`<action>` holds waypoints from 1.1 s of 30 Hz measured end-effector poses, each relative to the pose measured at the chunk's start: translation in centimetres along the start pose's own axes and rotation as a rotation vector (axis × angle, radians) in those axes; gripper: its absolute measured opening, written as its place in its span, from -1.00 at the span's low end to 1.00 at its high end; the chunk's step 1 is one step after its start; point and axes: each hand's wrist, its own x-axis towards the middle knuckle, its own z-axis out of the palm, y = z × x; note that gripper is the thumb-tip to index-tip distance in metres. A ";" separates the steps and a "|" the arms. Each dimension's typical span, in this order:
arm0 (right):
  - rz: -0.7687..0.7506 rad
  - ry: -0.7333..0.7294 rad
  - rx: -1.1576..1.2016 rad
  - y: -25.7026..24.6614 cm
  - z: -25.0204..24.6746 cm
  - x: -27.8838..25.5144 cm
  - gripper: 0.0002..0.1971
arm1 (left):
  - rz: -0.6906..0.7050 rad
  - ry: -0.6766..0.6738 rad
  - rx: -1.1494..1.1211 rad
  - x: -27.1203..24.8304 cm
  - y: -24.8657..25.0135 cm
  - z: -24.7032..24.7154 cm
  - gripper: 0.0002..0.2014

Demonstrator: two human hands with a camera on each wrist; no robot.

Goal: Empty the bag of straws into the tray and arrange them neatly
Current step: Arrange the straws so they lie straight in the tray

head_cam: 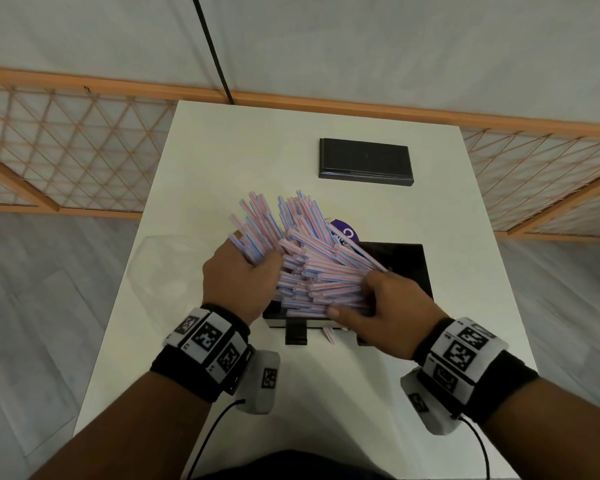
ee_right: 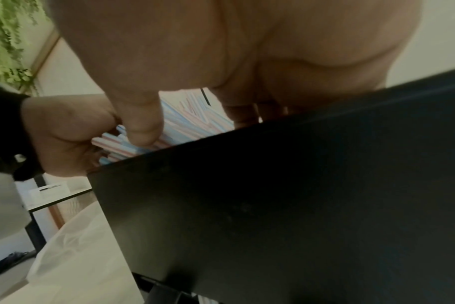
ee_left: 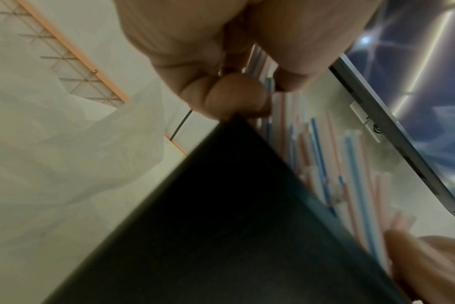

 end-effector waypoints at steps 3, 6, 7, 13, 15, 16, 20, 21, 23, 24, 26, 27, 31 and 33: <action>-0.063 -0.008 -0.040 0.4 0.1 0.3 -0.32 | -0.089 -0.056 -0.059 0.5 0.1 -0.1 -0.66; -0.054 -0.014 -0.018 0.6 0.5 0.4 -0.25 | -0.103 -0.164 -0.120 1.4 0.3 0.0 -0.54; -0.047 -0.021 -0.001 0.6 0.6 0.4 -0.25 | -0.094 -0.187 -0.145 1.7 0.5 0.1 -0.52; -0.035 -0.015 -0.012 0.7 0.7 0.5 -0.30 | -0.066 -0.184 -0.292 1.8 0.6 0.7 -0.64; -0.031 -0.006 -0.003 0.7 0.8 0.4 -0.29 | -0.069 -0.129 -0.361 1.3 0.6 0.9 -0.61; -0.030 0.001 0.004 0.7 0.9 0.3 -0.28 | -0.061 -0.101 -0.386 1.1 0.5 0.9 -0.62; -0.031 0.055 0.038 0.8 1.3 0.0 -0.23 | -0.012 0.022 -0.470 0.6 0.0 0.7 -0.65; -0.027 0.063 0.050 0.8 1.3 0.0 -0.26 | 0.008 0.026 -0.476 0.6 -0.2 0.6 -0.61; -0.021 0.079 0.062 0.9 1.4 0.0 -0.37 | 0.050 0.016 -0.419 0.2 -0.4 0.5 -0.57; -0.017 0.087 0.062 0.9 1.3 0.0 -0.42 | 0.069 0.011 -0.368 0.0 -0.4 0.4 -0.52; -0.007 0.087 0.042 0.9 1.0 0.2 -0.48 | 0.055 -0.009 -0.368 -0.4 -0.7 0.3 -0.36; -0.010 0.077 0.020 1.0 0.7 0.3 -0.48 | 0.021 -0.021 -0.434 -0.4 -0.8 0.4 -0.33; -0.137 -0.041 0.057 0.8 -0.1 0.5 -0.39 | -0.213 -0.119 -0.759 -0.9 -0.2 1.1 -0.85; -0.195 -0.107 0.106 0.5 0.0 0.7 -0.52 | -0.248 -0.169 -0.847 -1.2 0.4 1.5 -0.85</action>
